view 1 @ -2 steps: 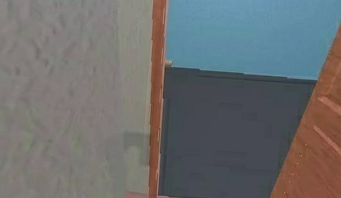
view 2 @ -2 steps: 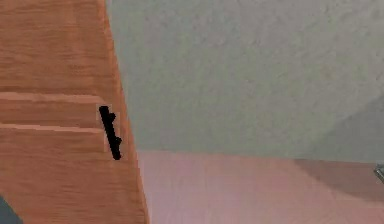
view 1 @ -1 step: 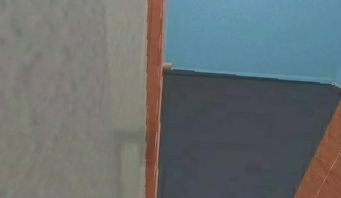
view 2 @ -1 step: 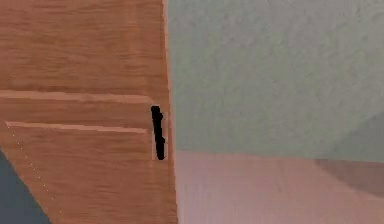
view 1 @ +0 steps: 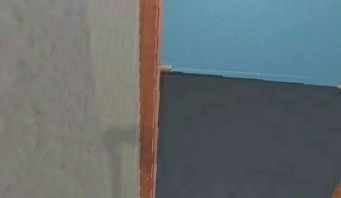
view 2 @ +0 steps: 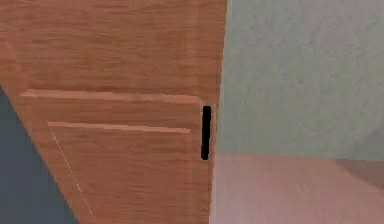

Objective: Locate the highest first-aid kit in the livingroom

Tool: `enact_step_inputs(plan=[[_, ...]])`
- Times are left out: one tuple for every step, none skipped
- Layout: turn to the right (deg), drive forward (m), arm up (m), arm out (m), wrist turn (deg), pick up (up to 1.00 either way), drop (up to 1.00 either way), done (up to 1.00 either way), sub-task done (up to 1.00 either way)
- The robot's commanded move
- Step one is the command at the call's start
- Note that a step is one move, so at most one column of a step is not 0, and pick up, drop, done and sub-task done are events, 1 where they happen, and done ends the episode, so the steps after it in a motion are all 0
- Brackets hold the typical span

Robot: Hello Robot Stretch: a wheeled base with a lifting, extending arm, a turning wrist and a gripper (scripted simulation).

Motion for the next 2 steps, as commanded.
enact_step_inputs(plan=[[27.0, 0.0, 0.0, 0.0, 0.0, 0.0, 0.0, 0.0, 0.0], [0.0, 1.0, 0.0, 0.0, 0.0, 0.0, 0.0, 0.0, 0.0]])
